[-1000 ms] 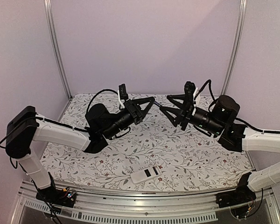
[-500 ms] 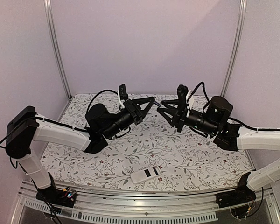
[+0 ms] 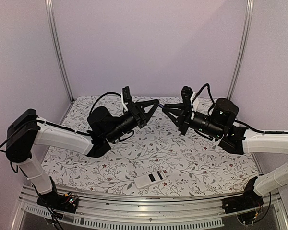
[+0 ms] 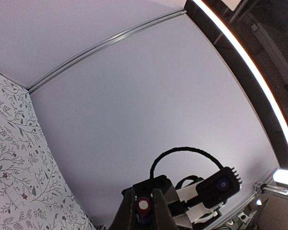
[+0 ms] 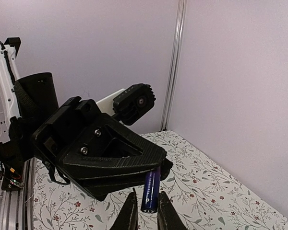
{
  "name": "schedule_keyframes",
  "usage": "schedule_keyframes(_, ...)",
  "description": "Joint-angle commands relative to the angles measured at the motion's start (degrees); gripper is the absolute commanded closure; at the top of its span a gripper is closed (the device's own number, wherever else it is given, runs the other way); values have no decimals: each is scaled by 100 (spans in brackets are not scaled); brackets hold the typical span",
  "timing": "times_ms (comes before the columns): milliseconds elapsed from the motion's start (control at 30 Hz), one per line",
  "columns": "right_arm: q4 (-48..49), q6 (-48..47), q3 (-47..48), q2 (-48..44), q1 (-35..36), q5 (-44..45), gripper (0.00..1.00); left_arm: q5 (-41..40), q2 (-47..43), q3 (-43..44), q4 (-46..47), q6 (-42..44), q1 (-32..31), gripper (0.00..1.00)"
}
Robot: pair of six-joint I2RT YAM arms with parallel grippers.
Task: Load the batteries into the remote control
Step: Pass from the left arm to the right
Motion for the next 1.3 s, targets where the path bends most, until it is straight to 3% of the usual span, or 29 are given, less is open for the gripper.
schedule_keyframes(0,-33,34,27,-18,34,41,87,110,132,39,124,-38,51,100)
schedule_keyframes(300,-131,53,48,-69,34,83,100,125,138,63,133,-42,28,100)
schedule_keyframes(533,-365,181,120,-156,34,293,100,136,152,6,89,6,36,100)
schedule_keyframes(667,-856,422,289,-232,34,562,100,56,85,-50,-197,252,39,54)
schedule_keyframes(733,-1095,558,339,-262,34,691,100,-31,12,-141,-298,397,37,40)
schedule_keyframes(833,-1426,740,345,-351,34,912,100,-136,-193,-348,-471,741,50,29)
schedule_keyframes(967,-2245,1254,428,-579,36,1287,100,-32,-634,-532,-1304,2005,32,24)
schedule_keyframes(1167,-3472,2271,230,-903,35,1499,100,-694,-1177,-314,-4159,5180,-632,20)
schedule_keyframes(1267,-3675,2605,-119,-1140,39,1398,100,-1058,-1015,-133,-5456,6194,-1074,15)
